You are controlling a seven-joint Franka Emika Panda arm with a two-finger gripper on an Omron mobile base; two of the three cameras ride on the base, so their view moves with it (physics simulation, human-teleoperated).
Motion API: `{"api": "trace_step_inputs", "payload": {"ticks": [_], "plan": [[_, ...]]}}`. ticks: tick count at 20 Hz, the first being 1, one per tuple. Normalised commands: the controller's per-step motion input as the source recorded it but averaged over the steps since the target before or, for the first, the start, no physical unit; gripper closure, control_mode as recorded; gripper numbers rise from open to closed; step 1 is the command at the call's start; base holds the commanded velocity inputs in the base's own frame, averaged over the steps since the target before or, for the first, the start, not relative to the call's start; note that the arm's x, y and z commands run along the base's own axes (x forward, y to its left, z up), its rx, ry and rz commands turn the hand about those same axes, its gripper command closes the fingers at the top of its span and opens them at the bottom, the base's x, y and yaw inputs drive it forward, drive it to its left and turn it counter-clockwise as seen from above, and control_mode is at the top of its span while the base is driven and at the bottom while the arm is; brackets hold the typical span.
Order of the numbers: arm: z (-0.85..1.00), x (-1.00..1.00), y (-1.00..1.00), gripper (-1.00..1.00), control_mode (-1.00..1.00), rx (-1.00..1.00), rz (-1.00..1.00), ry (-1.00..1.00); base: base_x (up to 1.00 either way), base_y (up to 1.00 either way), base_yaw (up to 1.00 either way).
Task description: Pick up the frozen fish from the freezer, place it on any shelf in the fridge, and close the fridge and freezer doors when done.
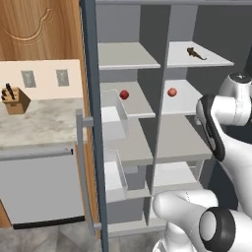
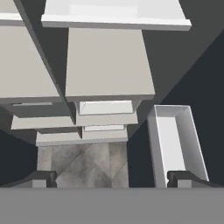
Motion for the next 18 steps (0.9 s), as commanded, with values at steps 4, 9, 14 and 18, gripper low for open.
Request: {"api": "trace_step_inputs", "payload": {"ticks": [4,9,14,18], "plan": [[0.00,0.00,0.00,-1.00,1.00,0.00,0.00,0.00,-0.44,0.00,0.00],[0.00,0.00,0.00,-1.00,1.00,0.00,0.00,0.00,-0.44,0.00,0.00],[0.00,-0.04,0.03,-1.00,-1.00,0.00,0.00,0.00,-0.32,0.04,0.00],[0.00,-0.30,0.14,-1.00,-1.00,0.00,0.00,0.00,0.00,0.00,0.00]]}}
